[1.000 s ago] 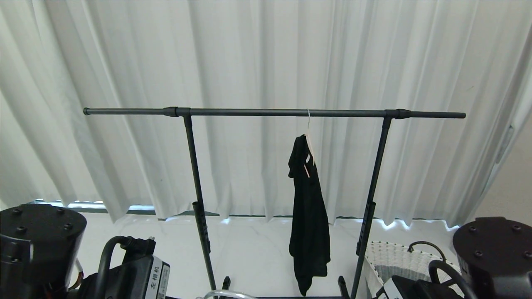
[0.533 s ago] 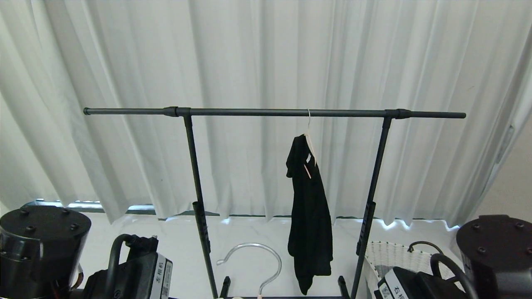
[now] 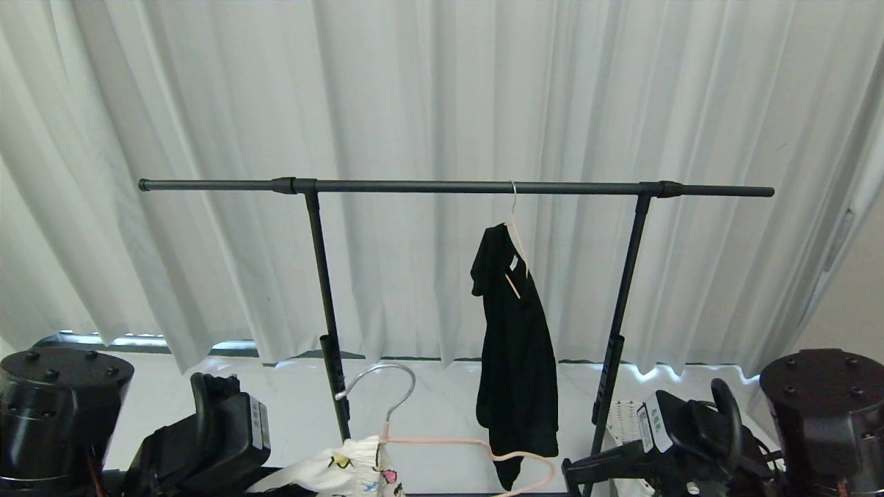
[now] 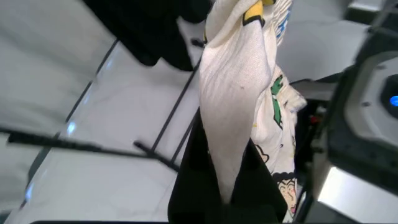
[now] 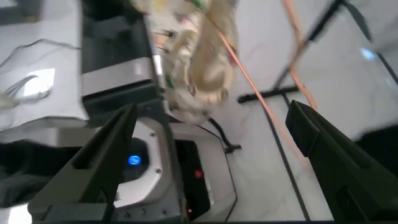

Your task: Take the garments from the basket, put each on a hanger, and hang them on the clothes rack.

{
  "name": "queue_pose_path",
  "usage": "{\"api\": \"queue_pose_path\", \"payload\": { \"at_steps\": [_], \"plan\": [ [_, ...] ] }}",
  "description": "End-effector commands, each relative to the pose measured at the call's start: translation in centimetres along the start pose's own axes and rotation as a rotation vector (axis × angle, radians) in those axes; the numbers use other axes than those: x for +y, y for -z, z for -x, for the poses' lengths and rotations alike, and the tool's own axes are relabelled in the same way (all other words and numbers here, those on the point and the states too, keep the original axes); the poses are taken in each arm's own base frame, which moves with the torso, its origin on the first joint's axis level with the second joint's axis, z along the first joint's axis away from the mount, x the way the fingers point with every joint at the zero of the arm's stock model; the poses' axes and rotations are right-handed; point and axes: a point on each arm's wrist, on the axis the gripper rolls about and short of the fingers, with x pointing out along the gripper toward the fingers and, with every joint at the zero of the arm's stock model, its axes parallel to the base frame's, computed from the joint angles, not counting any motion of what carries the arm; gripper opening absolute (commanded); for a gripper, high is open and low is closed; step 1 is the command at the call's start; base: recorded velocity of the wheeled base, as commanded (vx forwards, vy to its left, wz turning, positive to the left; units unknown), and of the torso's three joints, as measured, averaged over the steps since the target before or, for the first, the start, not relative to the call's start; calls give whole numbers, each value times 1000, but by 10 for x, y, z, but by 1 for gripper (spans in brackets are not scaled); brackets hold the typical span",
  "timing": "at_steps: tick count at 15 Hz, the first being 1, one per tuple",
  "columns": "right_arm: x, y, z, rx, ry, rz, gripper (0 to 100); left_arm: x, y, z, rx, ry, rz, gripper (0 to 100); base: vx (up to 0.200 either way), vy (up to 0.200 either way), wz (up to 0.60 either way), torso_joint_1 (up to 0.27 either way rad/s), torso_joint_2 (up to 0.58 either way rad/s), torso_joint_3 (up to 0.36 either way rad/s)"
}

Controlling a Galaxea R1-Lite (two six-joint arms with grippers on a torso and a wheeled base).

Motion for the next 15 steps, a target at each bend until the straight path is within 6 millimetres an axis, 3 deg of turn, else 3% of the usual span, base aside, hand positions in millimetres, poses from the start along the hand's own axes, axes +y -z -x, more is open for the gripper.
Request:
{"api": "queue_pose_path", "payload": {
  "at_steps": [1,4,8,10,15],
  "plan": [
    [-4,4,0,12,24,-29,100,9,-4,3,-12,-47,25,0,0,0,0,0,0,0],
    [-11,3,-11,30,111,-174,100,24,-32,16,-100,-129,34,0,0,0,0,0,0,0],
    [-27,-29,-46,-100,271,-411,100,39,-60,24,-169,-198,73,0,0,0,0,0,0,0],
    [-34,-39,-65,-176,335,-525,100,45,-71,26,-195,-212,61,0,0,0,0,0,0,0],
    [-50,-48,-100,-248,439,-604,100,45,-84,29,-237,-205,29,0,0,0,0,0,0,0]
  ]
}}
